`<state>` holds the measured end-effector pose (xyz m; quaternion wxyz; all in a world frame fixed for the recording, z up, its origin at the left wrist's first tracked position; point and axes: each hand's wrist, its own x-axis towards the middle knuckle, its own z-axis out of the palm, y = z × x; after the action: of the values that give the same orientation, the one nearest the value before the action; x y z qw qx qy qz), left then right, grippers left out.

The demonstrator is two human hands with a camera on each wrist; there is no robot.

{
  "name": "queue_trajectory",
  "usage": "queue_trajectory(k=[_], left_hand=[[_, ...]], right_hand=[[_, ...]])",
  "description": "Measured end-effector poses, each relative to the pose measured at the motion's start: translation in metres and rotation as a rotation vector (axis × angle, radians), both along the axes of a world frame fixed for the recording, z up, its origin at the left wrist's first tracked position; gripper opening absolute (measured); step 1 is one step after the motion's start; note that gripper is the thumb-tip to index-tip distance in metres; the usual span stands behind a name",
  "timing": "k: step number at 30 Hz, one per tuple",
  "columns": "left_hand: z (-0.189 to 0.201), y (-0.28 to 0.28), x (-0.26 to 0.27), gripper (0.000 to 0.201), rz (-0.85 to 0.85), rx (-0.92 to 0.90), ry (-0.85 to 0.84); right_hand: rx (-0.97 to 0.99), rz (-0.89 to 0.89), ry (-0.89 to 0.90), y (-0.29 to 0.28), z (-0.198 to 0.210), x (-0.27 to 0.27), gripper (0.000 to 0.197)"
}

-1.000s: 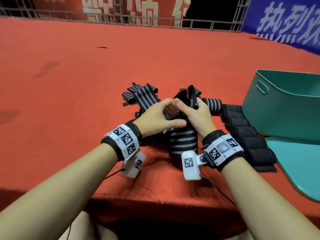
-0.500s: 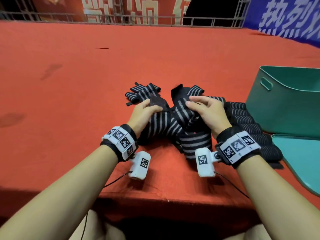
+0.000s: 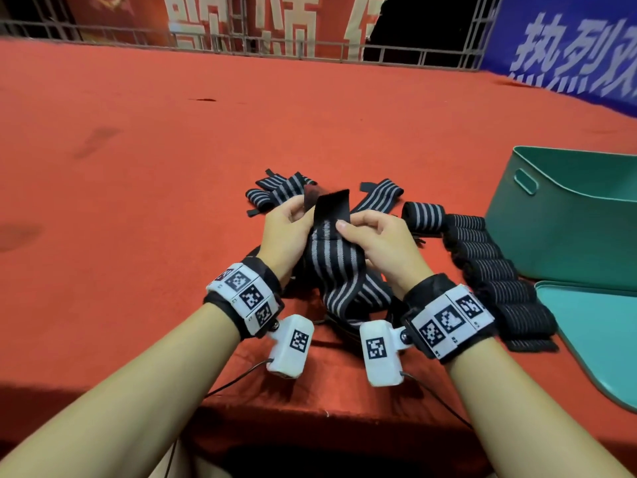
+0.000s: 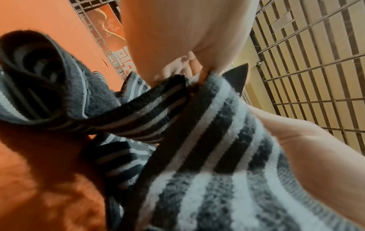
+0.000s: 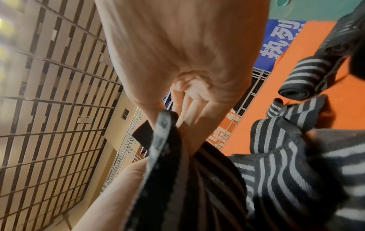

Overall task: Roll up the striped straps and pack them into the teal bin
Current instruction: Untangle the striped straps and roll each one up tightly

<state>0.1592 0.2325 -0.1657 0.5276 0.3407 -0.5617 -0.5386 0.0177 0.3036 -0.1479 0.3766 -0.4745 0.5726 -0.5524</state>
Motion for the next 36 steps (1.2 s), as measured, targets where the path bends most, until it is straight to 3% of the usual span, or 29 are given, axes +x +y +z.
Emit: queue_trajectory(k=[5, 15, 19, 23, 36], left_hand=[[0.003, 0.002, 0.000, 0.026, -0.070, 0.055, 0.061], [0.004, 0.011, -0.004, 0.027, -0.104, 0.221, 0.186], [0.002, 0.013, -0.002, 0.044, -0.140, 0.184, 0.154], [-0.002, 0.012, 0.000, 0.029, -0.068, 0.101, 0.094], [-0.011, 0.015, -0.002, 0.025, -0.119, 0.086, 0.015]], right_hand=[[0.031, 0.008, -0.187, -0.002, -0.007, 0.004, 0.010], [0.038, -0.024, -0.143, -0.008, -0.013, 0.006, 0.014], [0.024, -0.049, -0.076, -0.008, -0.014, 0.006, 0.014], [-0.008, -0.021, 0.017, -0.006, -0.015, 0.005, 0.012], [-0.142, -0.122, 0.036, -0.009, -0.014, 0.006, 0.009]])
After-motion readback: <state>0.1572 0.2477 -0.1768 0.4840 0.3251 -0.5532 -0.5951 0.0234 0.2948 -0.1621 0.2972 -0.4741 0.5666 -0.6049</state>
